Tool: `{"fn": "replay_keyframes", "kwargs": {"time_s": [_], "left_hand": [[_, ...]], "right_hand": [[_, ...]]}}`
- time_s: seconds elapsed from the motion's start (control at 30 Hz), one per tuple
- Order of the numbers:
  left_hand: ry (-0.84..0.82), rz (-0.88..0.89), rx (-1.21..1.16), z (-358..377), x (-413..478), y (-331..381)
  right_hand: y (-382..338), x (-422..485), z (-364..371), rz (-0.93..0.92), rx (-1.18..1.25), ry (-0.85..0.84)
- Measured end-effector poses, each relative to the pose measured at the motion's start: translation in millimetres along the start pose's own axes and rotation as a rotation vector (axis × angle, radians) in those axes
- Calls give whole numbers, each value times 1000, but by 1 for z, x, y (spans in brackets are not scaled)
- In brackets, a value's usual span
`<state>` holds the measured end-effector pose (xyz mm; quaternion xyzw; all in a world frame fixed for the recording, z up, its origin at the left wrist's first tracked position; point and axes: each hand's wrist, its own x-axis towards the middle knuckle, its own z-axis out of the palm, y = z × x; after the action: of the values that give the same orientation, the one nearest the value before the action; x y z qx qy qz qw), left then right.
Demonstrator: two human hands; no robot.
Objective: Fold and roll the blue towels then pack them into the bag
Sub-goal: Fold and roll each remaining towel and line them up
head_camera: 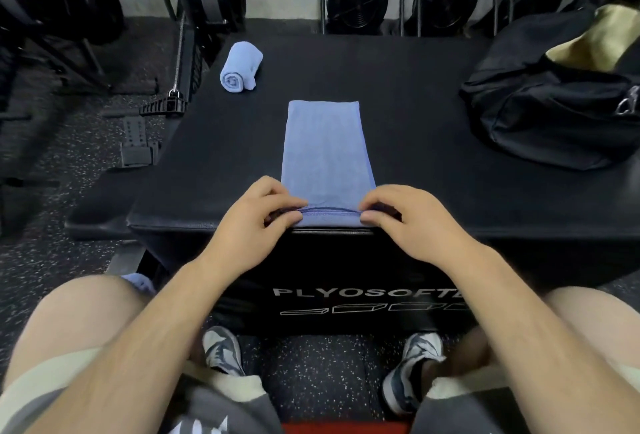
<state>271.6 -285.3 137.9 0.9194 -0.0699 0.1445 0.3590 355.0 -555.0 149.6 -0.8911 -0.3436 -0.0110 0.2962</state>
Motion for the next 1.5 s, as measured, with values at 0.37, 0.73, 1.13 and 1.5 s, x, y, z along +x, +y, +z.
{"fn": "replay_keyframes", "kwargs": {"time_s": [0.37, 0.73, 1.13, 1.5], "left_hand": [[-56, 202, 216, -8, 0, -22], [-28, -146, -59, -9, -2, -9], [107, -19, 55, 0, 16, -3], [-69, -11, 105, -11, 9, -15]], "right_hand": [[9, -8, 6, -174, -188, 15], [-3, -2, -1, 118, 32, -50], [-9, 10, 14, 53, -50, 167], [-1, 2, 1, 76, 19, 8]]}}
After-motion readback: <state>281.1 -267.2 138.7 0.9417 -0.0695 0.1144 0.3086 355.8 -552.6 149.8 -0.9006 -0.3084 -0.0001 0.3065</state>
